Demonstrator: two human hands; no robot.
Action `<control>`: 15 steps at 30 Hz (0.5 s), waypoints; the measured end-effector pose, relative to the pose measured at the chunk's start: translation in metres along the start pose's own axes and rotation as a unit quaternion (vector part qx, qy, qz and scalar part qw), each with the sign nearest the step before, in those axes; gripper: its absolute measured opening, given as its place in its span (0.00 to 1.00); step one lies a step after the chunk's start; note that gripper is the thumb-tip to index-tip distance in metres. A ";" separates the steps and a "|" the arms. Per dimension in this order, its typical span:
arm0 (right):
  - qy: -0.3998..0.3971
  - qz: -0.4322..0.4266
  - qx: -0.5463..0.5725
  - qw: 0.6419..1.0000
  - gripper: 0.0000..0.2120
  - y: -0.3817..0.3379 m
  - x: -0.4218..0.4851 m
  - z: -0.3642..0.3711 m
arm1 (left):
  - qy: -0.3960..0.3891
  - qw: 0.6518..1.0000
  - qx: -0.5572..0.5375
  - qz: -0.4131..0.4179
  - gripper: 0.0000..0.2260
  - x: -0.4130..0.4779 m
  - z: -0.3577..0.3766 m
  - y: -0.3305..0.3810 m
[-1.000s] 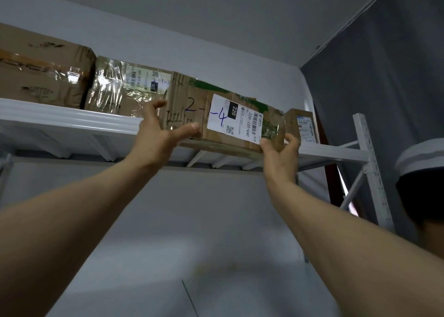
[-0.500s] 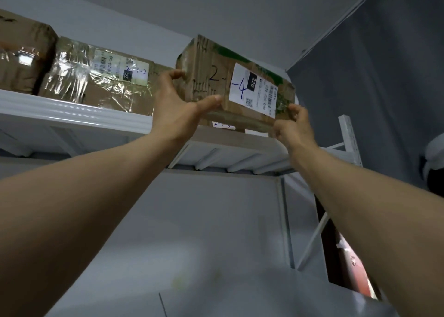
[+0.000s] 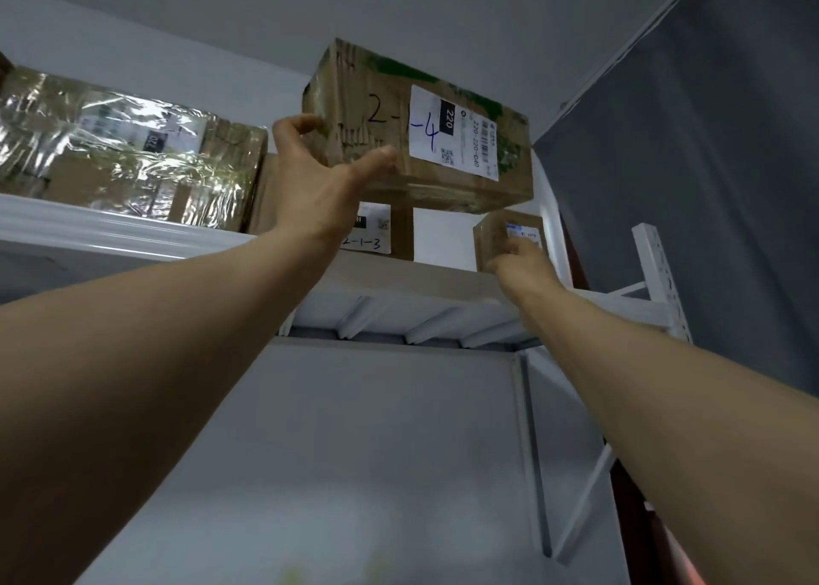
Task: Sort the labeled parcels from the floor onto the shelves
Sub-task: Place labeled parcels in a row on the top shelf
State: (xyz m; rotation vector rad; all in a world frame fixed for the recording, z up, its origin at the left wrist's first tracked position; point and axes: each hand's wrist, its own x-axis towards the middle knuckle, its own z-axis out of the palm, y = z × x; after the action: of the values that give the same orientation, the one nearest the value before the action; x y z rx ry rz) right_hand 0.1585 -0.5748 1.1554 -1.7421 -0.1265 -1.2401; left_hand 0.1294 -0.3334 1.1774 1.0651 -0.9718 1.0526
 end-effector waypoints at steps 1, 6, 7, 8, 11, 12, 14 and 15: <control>-0.010 -0.004 -0.030 0.999 0.22 0.006 0.004 0.003 | -0.001 1.000 -0.008 -0.005 0.40 0.001 0.005 -0.003; -0.032 -0.020 -0.114 0.993 0.22 0.033 0.019 0.012 | 0.001 0.995 -0.081 -0.050 0.38 0.008 0.037 -0.021; -0.036 -0.024 -0.124 0.991 0.22 0.037 0.023 0.012 | -0.002 0.993 -0.099 -0.061 0.38 0.009 0.044 -0.024; -0.039 -0.026 -0.131 0.990 0.23 0.040 0.027 0.012 | -0.003 0.991 -0.114 -0.072 0.39 0.011 0.050 -0.026; -0.035 -0.043 -0.154 0.987 0.23 0.047 0.040 0.014 | -0.005 0.984 -0.150 -0.096 0.42 0.013 0.067 -0.033; -0.029 -0.053 -0.172 0.983 0.23 0.049 0.044 0.015 | -0.007 0.983 -0.155 -0.098 0.43 0.013 0.071 -0.036; -0.017 -0.071 -0.231 0.970 0.23 0.051 0.052 0.017 | -0.019 0.982 -0.157 -0.099 0.43 0.012 0.076 -0.040; -0.012 -0.075 -0.260 0.962 0.25 0.051 0.056 0.018 | -0.022 0.982 -0.156 -0.100 0.43 0.012 0.078 -0.043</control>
State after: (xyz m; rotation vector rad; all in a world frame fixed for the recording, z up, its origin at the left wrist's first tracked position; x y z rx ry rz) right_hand 0.2263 -0.6123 1.1659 -2.2317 0.0638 -1.4535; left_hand 0.1653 -0.4130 1.1966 0.9078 -1.0051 0.6881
